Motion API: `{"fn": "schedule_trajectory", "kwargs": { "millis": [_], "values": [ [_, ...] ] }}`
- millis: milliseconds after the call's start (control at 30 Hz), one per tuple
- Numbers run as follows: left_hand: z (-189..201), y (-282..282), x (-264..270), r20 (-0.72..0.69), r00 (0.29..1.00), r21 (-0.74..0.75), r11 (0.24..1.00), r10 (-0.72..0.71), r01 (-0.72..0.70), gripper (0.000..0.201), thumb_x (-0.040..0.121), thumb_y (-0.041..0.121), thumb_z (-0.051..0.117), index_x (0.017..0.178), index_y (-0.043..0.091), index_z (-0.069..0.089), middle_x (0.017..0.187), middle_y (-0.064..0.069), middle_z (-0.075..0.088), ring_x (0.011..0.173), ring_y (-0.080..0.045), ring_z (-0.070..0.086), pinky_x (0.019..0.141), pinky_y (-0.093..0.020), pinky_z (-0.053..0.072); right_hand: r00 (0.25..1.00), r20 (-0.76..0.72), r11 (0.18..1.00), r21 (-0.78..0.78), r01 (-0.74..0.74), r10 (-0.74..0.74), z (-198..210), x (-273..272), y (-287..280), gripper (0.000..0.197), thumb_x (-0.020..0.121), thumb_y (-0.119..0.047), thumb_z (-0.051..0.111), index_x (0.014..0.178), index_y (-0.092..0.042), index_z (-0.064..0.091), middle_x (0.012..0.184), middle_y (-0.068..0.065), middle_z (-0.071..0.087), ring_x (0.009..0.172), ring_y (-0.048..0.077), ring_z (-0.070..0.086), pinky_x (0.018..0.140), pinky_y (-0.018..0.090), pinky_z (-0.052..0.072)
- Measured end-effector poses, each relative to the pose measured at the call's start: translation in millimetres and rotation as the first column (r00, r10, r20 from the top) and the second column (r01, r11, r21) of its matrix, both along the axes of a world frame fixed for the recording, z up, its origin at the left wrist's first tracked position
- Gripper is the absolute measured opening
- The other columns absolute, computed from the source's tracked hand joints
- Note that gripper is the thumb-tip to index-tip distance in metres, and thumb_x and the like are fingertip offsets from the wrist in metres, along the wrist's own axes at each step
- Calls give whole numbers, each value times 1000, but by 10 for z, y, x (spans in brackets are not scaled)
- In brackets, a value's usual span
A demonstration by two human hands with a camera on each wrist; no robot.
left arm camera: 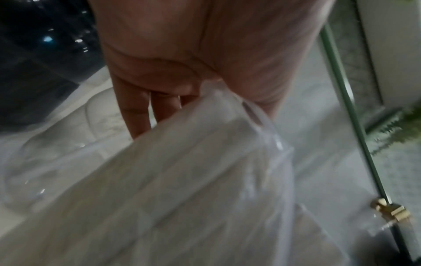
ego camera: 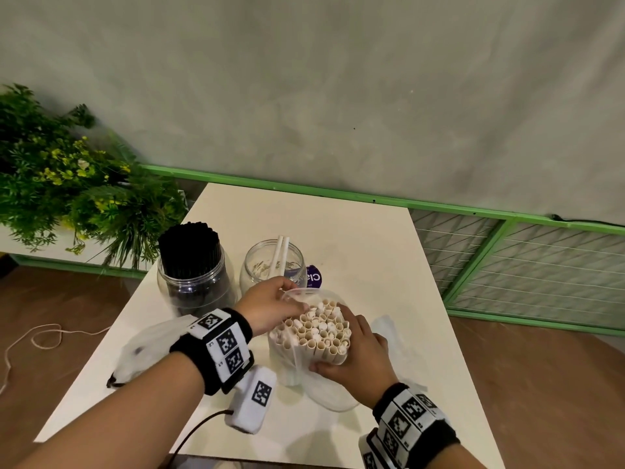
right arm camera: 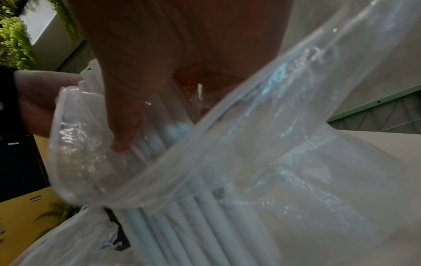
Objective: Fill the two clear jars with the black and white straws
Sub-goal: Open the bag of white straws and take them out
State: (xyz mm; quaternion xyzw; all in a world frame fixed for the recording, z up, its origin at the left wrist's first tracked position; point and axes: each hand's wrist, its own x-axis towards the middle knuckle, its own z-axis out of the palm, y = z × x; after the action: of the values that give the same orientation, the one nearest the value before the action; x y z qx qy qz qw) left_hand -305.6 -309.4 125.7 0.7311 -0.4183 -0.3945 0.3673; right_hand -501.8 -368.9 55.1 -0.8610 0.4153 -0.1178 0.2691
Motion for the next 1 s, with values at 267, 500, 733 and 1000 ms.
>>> {"fn": "schedule_trajectory", "kwargs": {
  "millis": [267,500,733,1000],
  "values": [
    [143,-121,55,409,906,56,994,-109,94,38,77,23,74,113,17,62,98,2,62,89,-12,57,80,-21,44,1000,5,1000,0,7,-7,55,-3,-14,111,50,-77,58,146,-40,15,126,-17,42,120,3,43,100,32,30],
    [86,109,132,277,961,87,995,19,-44,20,83,36,63,86,16,64,71,6,66,67,-11,63,55,-23,45,998,11,998,-15,56,-56,48,-1,-38,107,51,-79,56,144,-41,20,123,-18,44,118,5,46,99,33,32],
    [67,226,78,-365,904,97,974,225,-203,10,93,9,55,95,6,64,84,-7,69,65,-15,65,56,-27,57,999,29,999,-23,27,-27,99,43,6,104,52,-77,55,143,-42,20,114,-21,42,117,3,44,96,32,33],
    [-40,320,-56,-634,727,29,948,263,-318,51,83,-20,46,120,15,53,110,-9,63,89,-18,64,72,-28,55,999,40,1000,-21,22,-21,119,84,39,102,51,-74,55,142,-43,21,110,-26,39,119,0,39,89,28,30]
  ]
}}
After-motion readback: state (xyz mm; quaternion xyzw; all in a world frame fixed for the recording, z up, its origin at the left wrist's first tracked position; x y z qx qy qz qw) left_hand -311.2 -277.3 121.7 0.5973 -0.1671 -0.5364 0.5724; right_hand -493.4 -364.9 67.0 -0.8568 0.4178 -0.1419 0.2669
